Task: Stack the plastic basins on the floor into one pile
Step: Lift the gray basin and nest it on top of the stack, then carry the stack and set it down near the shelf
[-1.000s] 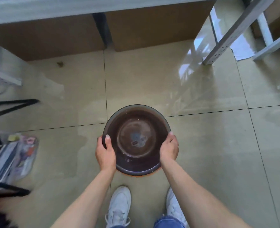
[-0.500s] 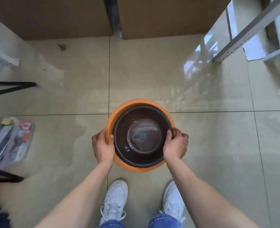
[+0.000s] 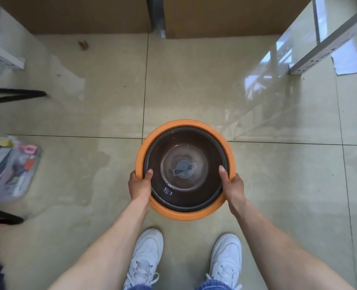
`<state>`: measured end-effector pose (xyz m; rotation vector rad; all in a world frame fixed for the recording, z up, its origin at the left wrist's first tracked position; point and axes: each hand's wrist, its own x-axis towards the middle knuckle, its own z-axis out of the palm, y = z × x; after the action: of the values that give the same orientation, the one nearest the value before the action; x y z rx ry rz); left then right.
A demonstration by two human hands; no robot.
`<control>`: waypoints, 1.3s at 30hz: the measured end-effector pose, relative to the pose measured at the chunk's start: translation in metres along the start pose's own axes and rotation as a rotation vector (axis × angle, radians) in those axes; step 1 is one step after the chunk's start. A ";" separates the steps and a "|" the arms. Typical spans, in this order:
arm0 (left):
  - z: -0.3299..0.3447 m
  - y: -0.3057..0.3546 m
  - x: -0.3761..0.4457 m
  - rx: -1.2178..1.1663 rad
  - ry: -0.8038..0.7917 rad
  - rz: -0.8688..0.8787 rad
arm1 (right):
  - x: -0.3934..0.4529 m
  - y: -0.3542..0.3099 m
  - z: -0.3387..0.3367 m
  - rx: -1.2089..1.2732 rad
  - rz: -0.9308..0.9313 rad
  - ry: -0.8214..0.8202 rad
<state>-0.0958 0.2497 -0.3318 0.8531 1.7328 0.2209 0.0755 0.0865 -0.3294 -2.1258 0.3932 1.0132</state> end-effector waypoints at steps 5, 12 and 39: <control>0.000 0.003 0.002 -0.035 0.021 0.018 | -0.008 -0.004 0.009 -0.016 -0.027 0.105; -0.023 0.044 0.021 -0.092 0.050 0.038 | -0.026 -0.048 0.043 -0.126 -0.088 0.167; -0.151 0.220 0.243 0.077 0.323 0.240 | -0.019 -0.216 0.316 -0.133 -0.205 -0.014</control>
<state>-0.1621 0.6040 -0.3442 1.1315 1.9439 0.4763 0.0101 0.4646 -0.3411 -2.2234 0.1003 0.9572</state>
